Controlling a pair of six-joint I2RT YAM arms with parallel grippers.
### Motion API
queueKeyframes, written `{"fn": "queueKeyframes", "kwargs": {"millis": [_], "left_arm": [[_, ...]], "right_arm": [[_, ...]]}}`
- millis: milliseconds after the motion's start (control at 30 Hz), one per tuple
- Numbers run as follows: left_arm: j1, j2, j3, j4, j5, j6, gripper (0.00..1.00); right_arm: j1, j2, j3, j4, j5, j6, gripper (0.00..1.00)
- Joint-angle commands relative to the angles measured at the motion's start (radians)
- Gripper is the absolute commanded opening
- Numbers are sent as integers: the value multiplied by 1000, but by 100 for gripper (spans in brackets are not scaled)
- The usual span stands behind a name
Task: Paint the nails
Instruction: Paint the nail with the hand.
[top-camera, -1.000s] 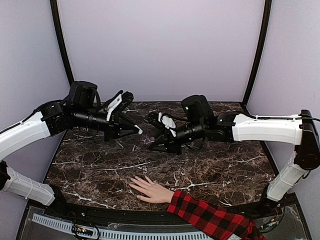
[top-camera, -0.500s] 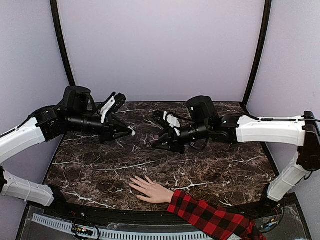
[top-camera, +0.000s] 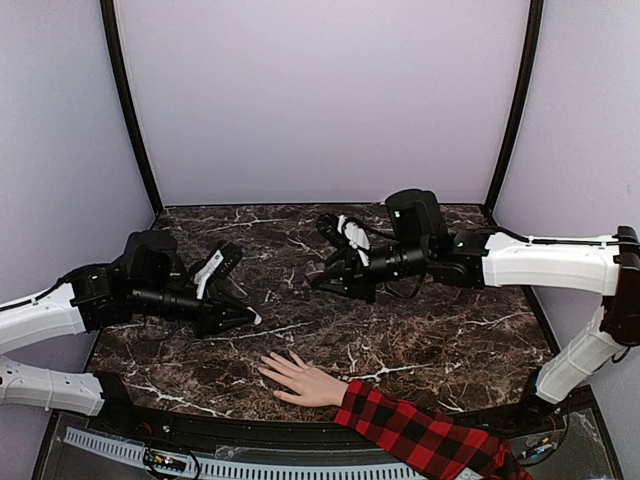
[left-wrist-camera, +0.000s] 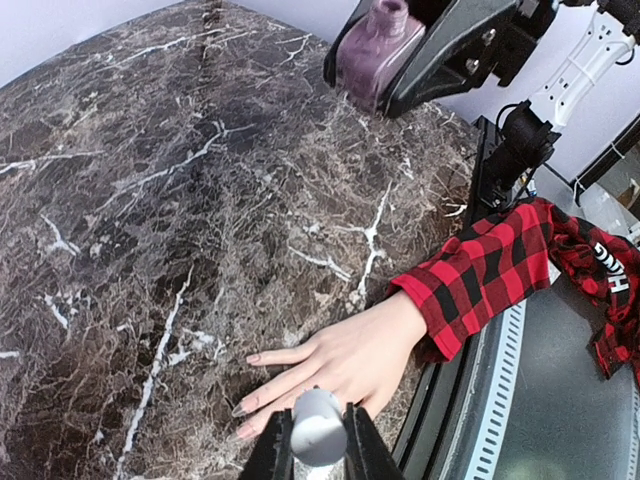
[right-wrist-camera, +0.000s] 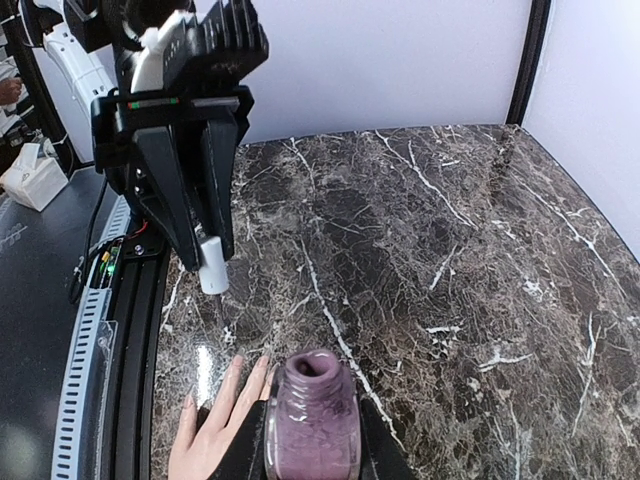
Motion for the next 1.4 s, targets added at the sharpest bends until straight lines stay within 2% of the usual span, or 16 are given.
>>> {"fn": "queueKeyframes", "kwargs": {"millis": [0, 533, 733, 1000, 1167, 1367], "left_arm": [[-58, -20, -79, 78, -104, -65, 0], [-378, 10, -133, 73, -439, -141, 0], [-487, 48, -156, 92, -483, -177, 0], [-565, 25, -215, 137, -574, -262, 0], [-605, 84, -210, 133, -595, -266, 0], [-610, 104, -207, 145, -636, -275, 0]], "right_arm": [[-6, -30, -9, 49, 10, 10, 0], [-8, -29, -15, 47, 19, 5, 0], [-8, -30, -16, 47, 17, 6, 0], [-8, -34, -23, 47, 23, 4, 0], [-9, -32, -24, 48, 23, 2, 0], [-9, -33, -23, 45, 25, 2, 0]]}}
